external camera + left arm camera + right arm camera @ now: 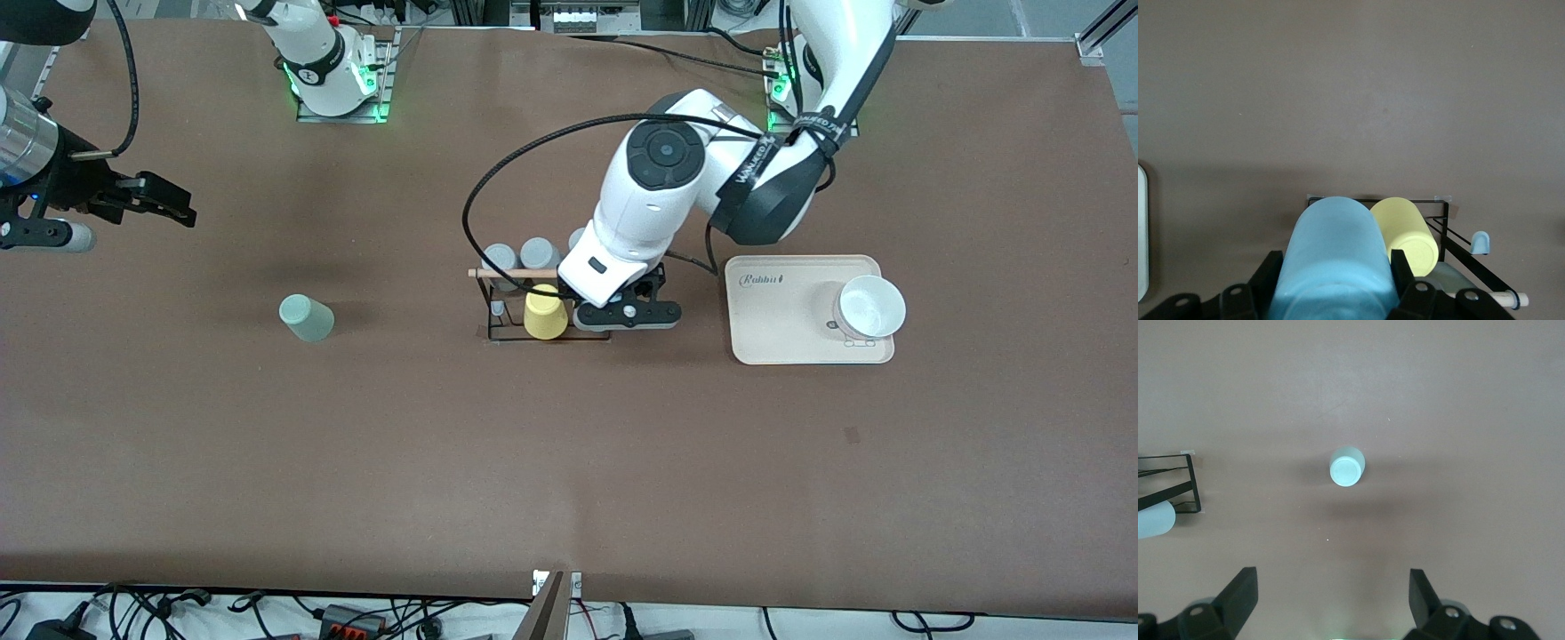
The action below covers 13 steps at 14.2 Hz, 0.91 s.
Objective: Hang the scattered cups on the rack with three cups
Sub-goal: 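Carry the light blue cup with the left gripper to the rack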
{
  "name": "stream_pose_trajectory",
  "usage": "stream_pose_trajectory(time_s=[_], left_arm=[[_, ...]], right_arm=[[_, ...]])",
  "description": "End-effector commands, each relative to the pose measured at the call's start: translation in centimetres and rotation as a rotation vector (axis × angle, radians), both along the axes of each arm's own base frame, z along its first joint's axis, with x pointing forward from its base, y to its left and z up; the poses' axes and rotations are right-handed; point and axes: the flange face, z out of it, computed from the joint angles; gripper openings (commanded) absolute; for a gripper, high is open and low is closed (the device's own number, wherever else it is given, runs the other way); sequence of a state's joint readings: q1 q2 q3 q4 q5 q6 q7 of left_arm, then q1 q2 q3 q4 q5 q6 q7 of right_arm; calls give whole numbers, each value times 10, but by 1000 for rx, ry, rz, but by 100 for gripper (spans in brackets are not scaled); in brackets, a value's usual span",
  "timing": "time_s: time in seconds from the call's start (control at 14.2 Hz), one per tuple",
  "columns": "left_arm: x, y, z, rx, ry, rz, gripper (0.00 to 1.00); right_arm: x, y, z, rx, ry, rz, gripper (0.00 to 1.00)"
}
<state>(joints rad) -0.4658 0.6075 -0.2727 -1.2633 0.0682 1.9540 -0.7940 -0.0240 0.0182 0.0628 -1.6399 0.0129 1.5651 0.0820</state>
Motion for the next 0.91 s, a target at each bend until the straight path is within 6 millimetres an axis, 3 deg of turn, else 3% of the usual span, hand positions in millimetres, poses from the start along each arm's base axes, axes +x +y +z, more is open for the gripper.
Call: stream_pose_trajectory(time_s=[0.0, 0.21, 0.49, 0.84], left_arm=[[-12, -22, -24, 25, -11, -31, 29], [-20, -21, -46, 103, -23, -72, 29], [-22, -21, -51, 103, -24, -93, 29], [-35, -19, -86, 83, -42, -120, 29]], right_arm=[[1, 0, 4, -9, 3, -11, 100], [1, 0, 5, -7, 2, -11, 100], [1, -1, 4, -7, 5, -11, 100], [3, 0, 2, -6, 6, 5, 100]])
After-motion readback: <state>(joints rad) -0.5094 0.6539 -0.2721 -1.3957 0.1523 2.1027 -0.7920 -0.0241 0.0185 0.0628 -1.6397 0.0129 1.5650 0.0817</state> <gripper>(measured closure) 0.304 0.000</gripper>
